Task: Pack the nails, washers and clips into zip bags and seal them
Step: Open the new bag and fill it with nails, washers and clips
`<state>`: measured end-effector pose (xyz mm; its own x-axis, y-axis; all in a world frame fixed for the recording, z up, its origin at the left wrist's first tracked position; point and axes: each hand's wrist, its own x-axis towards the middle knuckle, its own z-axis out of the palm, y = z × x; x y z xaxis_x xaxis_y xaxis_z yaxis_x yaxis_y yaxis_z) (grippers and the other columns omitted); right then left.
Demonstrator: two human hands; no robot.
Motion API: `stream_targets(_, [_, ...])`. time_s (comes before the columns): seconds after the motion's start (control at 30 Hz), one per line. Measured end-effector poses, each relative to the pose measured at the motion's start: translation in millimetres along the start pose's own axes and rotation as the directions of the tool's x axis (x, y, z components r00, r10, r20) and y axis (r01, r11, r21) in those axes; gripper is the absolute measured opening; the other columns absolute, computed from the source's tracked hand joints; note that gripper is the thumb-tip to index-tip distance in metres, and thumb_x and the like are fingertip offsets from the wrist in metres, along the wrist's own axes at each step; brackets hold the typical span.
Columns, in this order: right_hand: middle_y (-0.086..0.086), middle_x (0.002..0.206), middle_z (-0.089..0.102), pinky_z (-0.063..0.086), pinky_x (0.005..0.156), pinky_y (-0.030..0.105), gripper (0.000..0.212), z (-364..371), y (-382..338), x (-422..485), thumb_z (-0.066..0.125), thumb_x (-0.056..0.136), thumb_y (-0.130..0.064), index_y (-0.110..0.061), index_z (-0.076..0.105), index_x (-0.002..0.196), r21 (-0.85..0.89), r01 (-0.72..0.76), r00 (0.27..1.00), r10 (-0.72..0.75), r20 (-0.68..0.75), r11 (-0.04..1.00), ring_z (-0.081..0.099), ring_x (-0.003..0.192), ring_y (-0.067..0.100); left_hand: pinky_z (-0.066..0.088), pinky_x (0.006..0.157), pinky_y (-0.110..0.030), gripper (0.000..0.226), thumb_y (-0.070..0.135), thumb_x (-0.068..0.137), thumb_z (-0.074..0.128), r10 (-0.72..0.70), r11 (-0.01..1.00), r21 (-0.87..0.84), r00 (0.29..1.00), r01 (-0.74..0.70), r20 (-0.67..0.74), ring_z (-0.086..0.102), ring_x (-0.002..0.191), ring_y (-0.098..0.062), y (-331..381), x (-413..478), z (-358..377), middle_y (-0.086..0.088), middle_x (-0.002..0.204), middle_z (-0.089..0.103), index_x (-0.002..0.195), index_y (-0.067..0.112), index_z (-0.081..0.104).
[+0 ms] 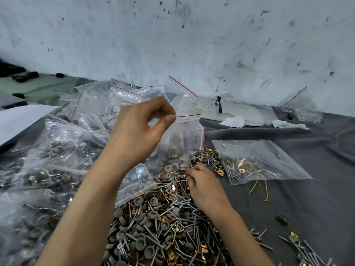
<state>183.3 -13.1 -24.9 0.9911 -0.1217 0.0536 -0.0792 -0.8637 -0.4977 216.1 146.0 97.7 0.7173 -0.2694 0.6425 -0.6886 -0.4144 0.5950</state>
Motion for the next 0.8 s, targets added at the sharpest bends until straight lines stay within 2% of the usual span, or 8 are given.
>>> stream_targets(0.13, [-0.004,0.110,0.051,0.049,0.085,0.042,0.018,0.5,-0.1,0.4,0.043,0.098,-0.022,-0.020,0.057,0.109,0.027,-0.027,0.998,0.028,-0.052,0.999,0.054,0.101,0.022,0.044,0.079,-0.005,0.004,0.009,0.087,0.066,-0.005,1.000,-0.007,1.000,0.005,0.008,0.063,0.084,0.007,0.7,0.0,-0.3,0.014,0.088,0.070,0.084,0.012,0.068])
stream_targets(0.27, [-0.006,0.110,0.051,0.049,0.080,0.039,0.021,3.3,-1.3,-1.1,0.042,0.099,-0.028,-0.026,0.056,0.115,0.022,-0.017,0.999,0.018,-0.048,1.000,0.055,0.100,0.024,0.044,0.078,-0.004,0.003,0.009,0.087,0.066,-0.008,1.000,-0.016,1.000,0.008,0.020,0.063,0.084,0.007,1.1,-0.4,-0.3,0.013,0.087,0.070,0.085,0.010,0.069])
stream_targets(0.37, [-0.006,0.110,0.052,0.049,0.083,0.040,0.019,2.7,-0.6,-0.4,0.048,0.096,-0.031,-0.029,0.056,0.114,0.046,-0.031,0.999,0.033,-0.037,0.998,0.054,0.102,0.023,0.043,0.078,-0.004,0.003,0.009,0.087,0.066,-0.003,1.000,-0.013,1.000,0.003,0.028,0.063,0.084,0.006,1.8,-0.5,-0.2,0.012,0.087,0.070,0.087,0.008,0.069])
stream_targets(0.53, [-0.010,0.095,0.047,0.048,0.082,0.039,0.016,2.9,-0.5,-0.1,0.054,0.094,-0.034,-0.030,0.060,0.108,0.054,-0.034,0.998,0.037,-0.052,0.998,0.055,0.097,0.020,0.042,0.077,-0.003,0.003,0.008,0.087,0.066,-0.001,1.000,-0.013,1.000,0.001,0.031,0.063,0.084,0.007,2.0,-0.6,-0.1,0.010,0.087,0.071,0.087,0.008,0.069])
stream_targets(0.7, [-0.008,0.103,0.056,0.049,0.084,0.038,0.013,0.7,-1.0,2.2,0.061,0.090,-0.031,-0.025,0.063,0.102,0.123,-0.080,0.995,0.085,-0.043,0.989,0.057,0.096,0.017,0.046,0.079,-0.008,0.003,0.011,0.087,0.066,-0.001,1.000,0.002,0.999,0.001,0.037,0.064,0.085,0.006,1.3,-0.8,0.8,0.011,0.088,0.071,0.085,0.012,0.069])
stream_targets(0.8, [-0.007,0.103,0.061,0.048,0.082,0.030,0.010,0.9,-1.4,3.1,0.064,0.088,-0.024,-0.022,0.062,0.098,0.191,-0.089,0.995,0.094,-0.017,0.978,0.057,0.093,0.014,0.047,0.079,-0.009,0.002,0.011,0.087,0.067,0.006,1.000,0.006,1.000,-0.006,0.031,0.064,0.085,0.005,1.3,-0.5,1.6,0.010,0.088,0.071,0.086,0.011,0.069])
